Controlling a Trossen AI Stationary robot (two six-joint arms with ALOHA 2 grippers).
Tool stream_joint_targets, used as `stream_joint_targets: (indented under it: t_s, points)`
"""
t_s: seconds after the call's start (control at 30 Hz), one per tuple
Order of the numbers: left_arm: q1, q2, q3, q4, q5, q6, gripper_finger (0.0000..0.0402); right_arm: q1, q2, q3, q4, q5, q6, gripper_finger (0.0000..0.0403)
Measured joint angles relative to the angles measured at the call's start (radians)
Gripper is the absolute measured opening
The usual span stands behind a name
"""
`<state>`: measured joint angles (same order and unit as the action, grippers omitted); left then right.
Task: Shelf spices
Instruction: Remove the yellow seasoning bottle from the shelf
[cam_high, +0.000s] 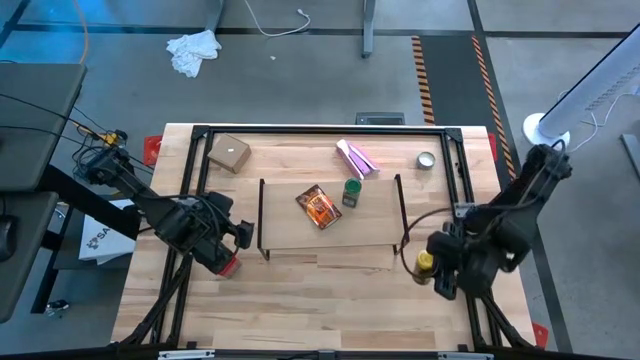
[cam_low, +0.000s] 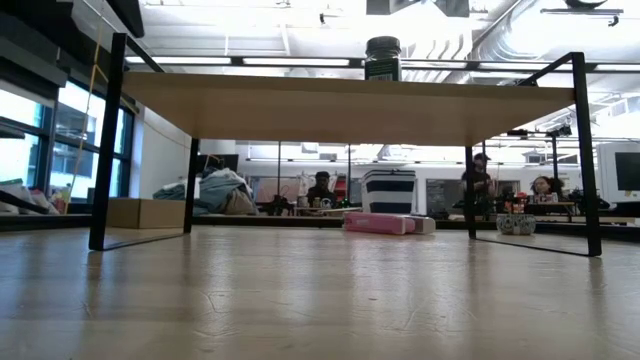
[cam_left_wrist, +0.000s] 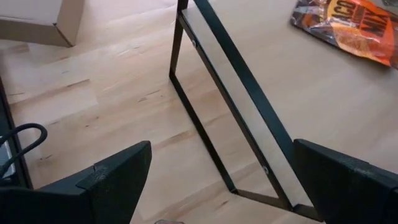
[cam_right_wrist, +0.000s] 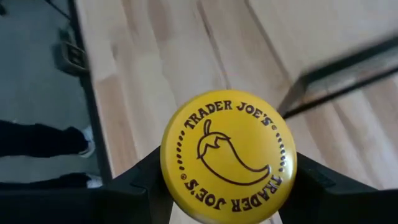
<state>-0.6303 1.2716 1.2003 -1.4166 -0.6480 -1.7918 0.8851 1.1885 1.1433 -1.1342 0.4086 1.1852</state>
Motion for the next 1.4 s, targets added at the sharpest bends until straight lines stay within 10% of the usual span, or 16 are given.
stream_joint_targets:
  t_s: [0.63, 1.4]
  points:
    - [0.003, 0.000, 0.000, 0.000, 0.092, 0.000, 0.0385, 0.065, 0.003, -0.394, 0.047, 0.095, 0.352, 0.0204]
    - [0.003, 0.000, 0.000, -0.001, 0.095, -0.012, 0.0385, 0.064, -0.003, -0.394, 0.078, -0.068, 0.333, 0.0249]
